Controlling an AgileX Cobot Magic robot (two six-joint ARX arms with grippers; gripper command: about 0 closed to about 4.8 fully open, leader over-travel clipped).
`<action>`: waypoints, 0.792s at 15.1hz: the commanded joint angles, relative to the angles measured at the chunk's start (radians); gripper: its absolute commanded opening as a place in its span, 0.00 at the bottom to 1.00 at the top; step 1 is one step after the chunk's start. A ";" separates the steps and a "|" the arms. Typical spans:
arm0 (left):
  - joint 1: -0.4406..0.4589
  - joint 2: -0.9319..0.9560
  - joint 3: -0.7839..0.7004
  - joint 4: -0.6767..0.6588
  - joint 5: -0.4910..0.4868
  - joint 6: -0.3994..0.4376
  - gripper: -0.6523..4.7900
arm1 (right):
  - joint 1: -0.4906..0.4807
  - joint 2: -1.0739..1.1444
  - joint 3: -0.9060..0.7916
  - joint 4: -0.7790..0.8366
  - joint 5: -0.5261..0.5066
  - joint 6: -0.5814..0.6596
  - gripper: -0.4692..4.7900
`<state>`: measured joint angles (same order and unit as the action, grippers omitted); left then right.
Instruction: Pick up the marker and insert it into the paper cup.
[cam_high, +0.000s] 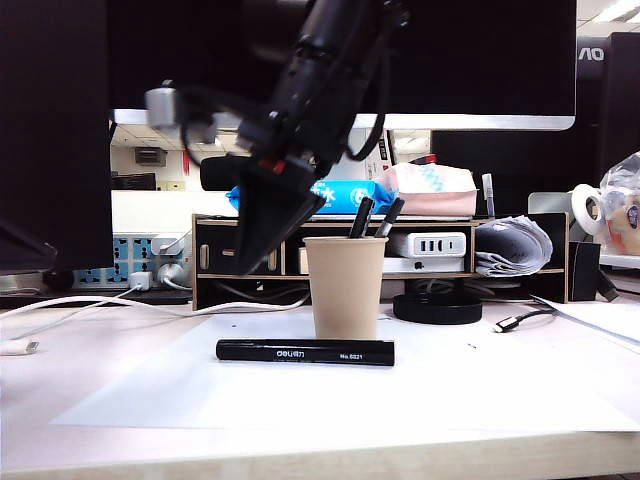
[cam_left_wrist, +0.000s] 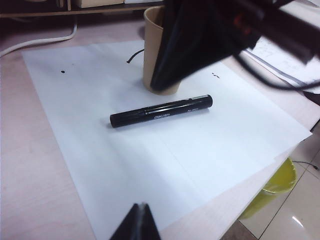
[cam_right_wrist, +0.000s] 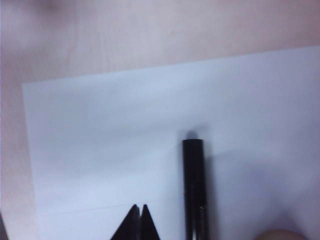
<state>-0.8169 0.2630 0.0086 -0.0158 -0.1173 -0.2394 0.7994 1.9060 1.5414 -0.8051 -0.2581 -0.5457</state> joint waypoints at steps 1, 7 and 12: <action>0.002 0.000 0.001 0.010 0.002 0.004 0.11 | 0.019 0.016 0.008 0.002 0.011 -0.006 0.08; 0.002 0.000 0.001 0.008 0.009 0.004 0.11 | 0.046 0.048 0.008 0.067 0.073 -0.009 0.13; 0.002 0.000 0.001 0.003 0.009 0.003 0.11 | 0.045 0.054 0.008 0.085 0.103 -0.034 0.22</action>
<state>-0.8169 0.2626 0.0086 -0.0196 -0.1131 -0.2394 0.8429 1.9625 1.5440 -0.7311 -0.1516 -0.5617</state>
